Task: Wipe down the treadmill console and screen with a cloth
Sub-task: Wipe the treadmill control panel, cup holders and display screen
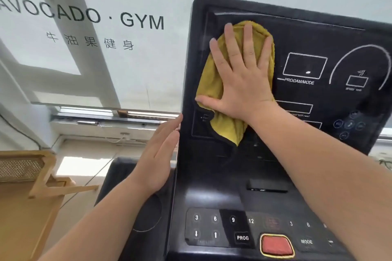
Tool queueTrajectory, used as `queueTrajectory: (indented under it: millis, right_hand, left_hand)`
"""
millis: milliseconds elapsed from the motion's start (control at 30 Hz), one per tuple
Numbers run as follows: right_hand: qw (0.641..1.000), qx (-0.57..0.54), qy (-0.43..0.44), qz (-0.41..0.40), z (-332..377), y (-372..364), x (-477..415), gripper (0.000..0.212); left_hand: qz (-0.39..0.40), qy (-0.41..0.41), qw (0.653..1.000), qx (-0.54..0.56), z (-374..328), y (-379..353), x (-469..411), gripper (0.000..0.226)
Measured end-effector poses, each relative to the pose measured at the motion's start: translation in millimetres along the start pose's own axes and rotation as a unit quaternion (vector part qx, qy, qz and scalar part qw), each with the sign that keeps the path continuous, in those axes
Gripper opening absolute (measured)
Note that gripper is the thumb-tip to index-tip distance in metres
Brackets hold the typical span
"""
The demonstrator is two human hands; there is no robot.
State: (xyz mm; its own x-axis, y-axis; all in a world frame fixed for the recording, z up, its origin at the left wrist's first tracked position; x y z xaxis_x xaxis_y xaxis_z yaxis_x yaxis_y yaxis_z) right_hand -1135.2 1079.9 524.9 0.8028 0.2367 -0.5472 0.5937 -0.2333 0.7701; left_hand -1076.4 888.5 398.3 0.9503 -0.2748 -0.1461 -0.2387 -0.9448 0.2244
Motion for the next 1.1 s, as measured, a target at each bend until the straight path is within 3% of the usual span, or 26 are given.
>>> queueTrajectory:
  millis: [200,367,500,700,933,1100]
  right_hand:
    - [1.0,0.005,0.002,0.006,6.2,3.9,-14.1,0.12]
    - [0.994,0.0,0.107,0.008,31.7,-21.3,31.4,0.111]
    - [0.98,-0.005,0.2,0.001,48.9,-42.0,74.9,0.094]
    - [0.949,0.013,0.315,-0.013,33.8,-43.0,78.6,0.09]
    - [0.993,0.027,0.098,-0.052,-42.6,2.8,-3.3,0.104]
    - [0.999,0.02,0.034,-0.033,-29.9,17.5,-42.2,0.112]
  left_hand:
    - [0.014,0.011,0.999,0.045,-1.1,-3.1,0.7,0.052]
    - [-0.012,0.034,0.992,0.121,-0.3,2.1,-7.7,0.099]
    - [-0.008,0.028,0.994,0.104,-2.2,4.3,-14.2,0.098]
    - [0.025,0.04,0.995,0.087,-5.1,2.5,-17.2,0.092]
    - [0.067,0.068,0.993,0.075,-9.2,2.0,-8.8,0.082]
    - [0.054,0.087,0.989,0.106,-11.8,3.0,-8.6,0.077]
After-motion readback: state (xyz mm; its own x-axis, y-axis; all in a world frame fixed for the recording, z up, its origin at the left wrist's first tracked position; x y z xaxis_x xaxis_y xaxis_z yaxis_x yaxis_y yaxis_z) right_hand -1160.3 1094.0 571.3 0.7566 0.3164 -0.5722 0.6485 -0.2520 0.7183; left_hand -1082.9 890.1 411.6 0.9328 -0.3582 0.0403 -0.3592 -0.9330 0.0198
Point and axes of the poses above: each hand's wrist, its own x-axis away from the middle knuckle, its own y-axis out of the back of the hand, z = x × y, the point moved 6 cm from there along -x, towards the middle knuckle, and after that the axes turned 3 degrees about -y, right-handed, at the moved point
